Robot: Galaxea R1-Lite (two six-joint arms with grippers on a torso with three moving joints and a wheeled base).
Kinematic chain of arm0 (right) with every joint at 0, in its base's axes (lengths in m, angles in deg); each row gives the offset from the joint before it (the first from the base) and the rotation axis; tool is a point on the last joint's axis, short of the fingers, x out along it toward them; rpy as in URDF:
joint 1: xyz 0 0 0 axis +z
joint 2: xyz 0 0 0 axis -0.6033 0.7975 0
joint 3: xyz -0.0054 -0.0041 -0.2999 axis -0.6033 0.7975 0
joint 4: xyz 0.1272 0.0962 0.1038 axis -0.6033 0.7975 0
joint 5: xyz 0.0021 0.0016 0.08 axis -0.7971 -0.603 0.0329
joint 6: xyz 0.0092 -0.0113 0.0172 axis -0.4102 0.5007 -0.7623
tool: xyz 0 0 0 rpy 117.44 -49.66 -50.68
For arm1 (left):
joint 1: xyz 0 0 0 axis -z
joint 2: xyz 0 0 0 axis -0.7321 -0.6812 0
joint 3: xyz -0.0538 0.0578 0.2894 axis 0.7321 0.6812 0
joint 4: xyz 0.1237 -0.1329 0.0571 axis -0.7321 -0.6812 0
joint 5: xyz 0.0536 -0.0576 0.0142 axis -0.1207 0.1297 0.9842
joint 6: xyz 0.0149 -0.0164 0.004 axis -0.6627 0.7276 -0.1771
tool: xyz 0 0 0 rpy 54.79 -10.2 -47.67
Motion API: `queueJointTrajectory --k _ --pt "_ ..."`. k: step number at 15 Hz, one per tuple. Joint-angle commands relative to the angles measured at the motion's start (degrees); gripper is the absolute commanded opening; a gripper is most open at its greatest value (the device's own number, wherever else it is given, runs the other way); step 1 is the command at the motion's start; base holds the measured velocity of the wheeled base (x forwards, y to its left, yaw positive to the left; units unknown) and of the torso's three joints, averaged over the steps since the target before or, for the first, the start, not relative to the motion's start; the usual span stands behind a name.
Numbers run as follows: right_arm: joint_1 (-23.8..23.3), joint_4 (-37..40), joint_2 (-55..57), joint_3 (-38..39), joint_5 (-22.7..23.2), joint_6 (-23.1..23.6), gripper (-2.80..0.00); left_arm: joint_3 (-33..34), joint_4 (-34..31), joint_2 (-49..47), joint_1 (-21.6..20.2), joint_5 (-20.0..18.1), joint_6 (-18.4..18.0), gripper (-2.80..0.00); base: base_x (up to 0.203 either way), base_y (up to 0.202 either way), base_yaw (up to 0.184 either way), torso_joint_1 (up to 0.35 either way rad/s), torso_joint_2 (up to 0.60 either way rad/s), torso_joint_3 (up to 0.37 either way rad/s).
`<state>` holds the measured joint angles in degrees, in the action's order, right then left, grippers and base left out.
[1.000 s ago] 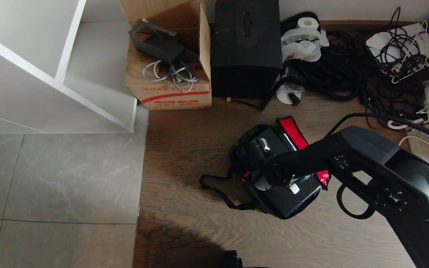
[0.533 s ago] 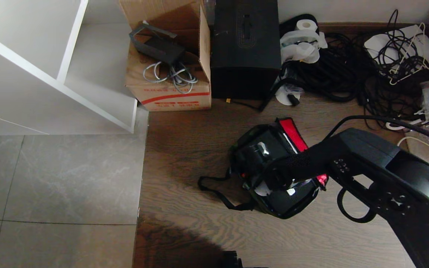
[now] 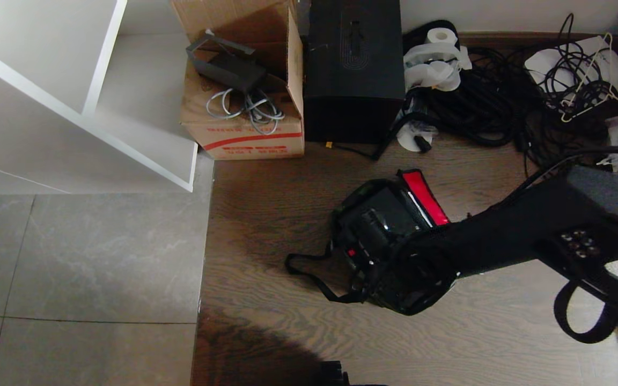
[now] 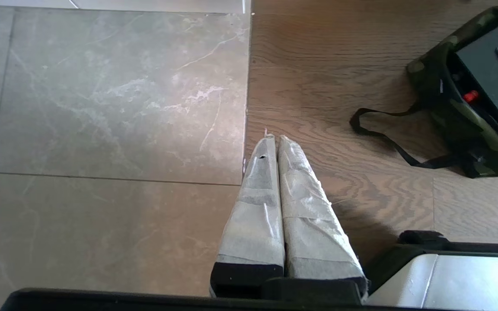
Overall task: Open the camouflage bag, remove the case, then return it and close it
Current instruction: Place the black box back
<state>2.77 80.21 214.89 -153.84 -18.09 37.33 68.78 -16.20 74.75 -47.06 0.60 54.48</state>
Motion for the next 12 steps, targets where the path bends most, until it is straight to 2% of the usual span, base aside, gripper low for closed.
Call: queueJointTrajectory --k 1,5,7,9,11,12 --pt "0.1 -0.1 -4.4 2.5 1.3 0.0 -2.80 0.0 0.0 0.0 0.0 0.0 -0.1 -2.80 0.000 0.000 0.000 0.000 0.00 0.000" --pt "-3.1 -0.1 -7.2 6.4 10.2 -1.9 -2.80 0.0 0.0 0.0 0.0 0.0 0.0 -2.80 0.000 0.000 0.000 0.000 0.00 0.000" --pt "-4.6 -1.6 -9.1 9.5 20.3 -4.2 -2.80 0.1 0.0 0.0 0.0 0.0 -0.1 -2.80 0.000 0.000 0.000 0.000 0.00 0.000" --pt "-6.9 -8.1 -10.9 12.9 33.4 -5.3 -2.80 0.0 0.0 0.0 0.0 0.0 0.0 -2.80 0.000 0.000 0.000 0.000 0.00 0.000" --pt "-9.7 -11.3 -12.4 16.9 46.6 -4.7 -2.80 0.0 0.0 0.0 0.0 0.0 0.0 -2.80 0.000 0.000 0.000 0.000 0.00 0.000" --pt "-11.0 -11.8 -13.0 19.0 49.7 -4.3 -2.80 0.0 0.0 0.0 0.0 0.0 0.0 -2.80 0.000 0.000 0.000 0.000 0.00 0.000"
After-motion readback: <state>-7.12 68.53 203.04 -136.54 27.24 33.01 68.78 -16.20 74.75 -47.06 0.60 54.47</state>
